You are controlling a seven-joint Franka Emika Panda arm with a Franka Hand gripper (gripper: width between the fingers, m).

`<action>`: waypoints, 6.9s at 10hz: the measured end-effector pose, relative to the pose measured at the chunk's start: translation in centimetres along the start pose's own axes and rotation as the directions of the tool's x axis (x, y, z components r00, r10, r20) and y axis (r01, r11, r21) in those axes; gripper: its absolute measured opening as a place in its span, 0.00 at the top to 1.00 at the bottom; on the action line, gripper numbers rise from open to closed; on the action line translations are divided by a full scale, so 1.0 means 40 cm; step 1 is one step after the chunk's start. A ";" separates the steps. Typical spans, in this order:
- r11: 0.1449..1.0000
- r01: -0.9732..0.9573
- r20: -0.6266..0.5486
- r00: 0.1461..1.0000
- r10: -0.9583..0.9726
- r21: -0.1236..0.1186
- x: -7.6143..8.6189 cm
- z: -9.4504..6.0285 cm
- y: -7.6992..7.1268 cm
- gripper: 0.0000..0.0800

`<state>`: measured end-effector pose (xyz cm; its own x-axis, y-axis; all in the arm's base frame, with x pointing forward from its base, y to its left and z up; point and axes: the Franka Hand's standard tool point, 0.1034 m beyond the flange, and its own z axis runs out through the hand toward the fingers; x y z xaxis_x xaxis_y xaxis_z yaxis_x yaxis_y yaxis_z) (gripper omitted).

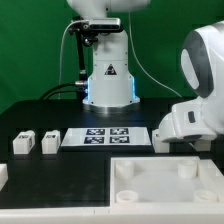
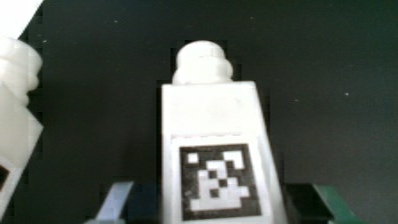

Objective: Assemble one leg

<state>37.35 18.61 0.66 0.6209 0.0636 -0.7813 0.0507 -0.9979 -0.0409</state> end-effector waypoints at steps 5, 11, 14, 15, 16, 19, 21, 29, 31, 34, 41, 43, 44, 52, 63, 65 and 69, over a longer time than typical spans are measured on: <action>0.998 0.058 -0.055 0.997 -0.057 0.017 -0.025 -0.120 0.074 0.63; 0.998 0.070 -0.516 0.854 -0.061 -0.002 -0.120 -0.325 0.171 0.63; 0.997 0.076 -0.722 0.688 -0.073 -0.028 -0.111 -0.390 0.199 0.63; 0.995 0.087 -0.790 0.608 -0.083 -0.038 -0.097 -0.493 0.227 0.63; 0.996 0.080 -0.851 0.520 -0.073 -0.037 -0.086 -0.567 0.248 0.63; 0.998 0.062 -0.963 0.268 -0.025 -0.008 -0.069 -0.635 0.295 0.63; 0.999 0.041 -0.984 0.172 -0.040 -0.033 -0.069 -0.608 0.303 0.63; 0.997 0.081 -0.992 0.125 -0.015 -0.005 0.135 -0.687 0.262 0.63; 0.996 0.084 -0.993 0.117 -0.017 -0.007 0.161 -0.665 0.248 0.63; 0.995 0.094 -0.992 0.123 -0.026 -0.014 0.178 -0.642 0.224 0.63; 0.995 0.104 -0.988 0.152 -0.025 -0.009 0.226 -0.601 0.209 0.63; 0.994 0.105 -0.987 0.158 -0.028 -0.011 0.228 -0.590 0.205 0.63; 0.995 0.104 -0.988 0.149 -0.027 -0.011 0.234 -0.585 0.204 0.63; 0.996 0.093 -0.992 0.121 -0.021 -0.010 0.241 -0.576 0.214 0.28; 0.995 0.103 -0.980 0.196 -0.032 -0.012 0.193 -0.629 0.224 0.19; 0.992 0.123 -0.932 0.362 -0.028 0.017 0.204 -0.617 0.238 0.19; 0.979 0.135 -0.702 0.712 0.010 0.151 0.210 -0.611 0.199 0.19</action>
Offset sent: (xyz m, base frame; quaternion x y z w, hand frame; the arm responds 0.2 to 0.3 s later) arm 0.0310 -0.0459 0.0436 0.0080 0.0081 -0.0273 0.9996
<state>62.10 11.53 8.98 0.9919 0.0456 -0.1190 0.0159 -0.9708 -0.2396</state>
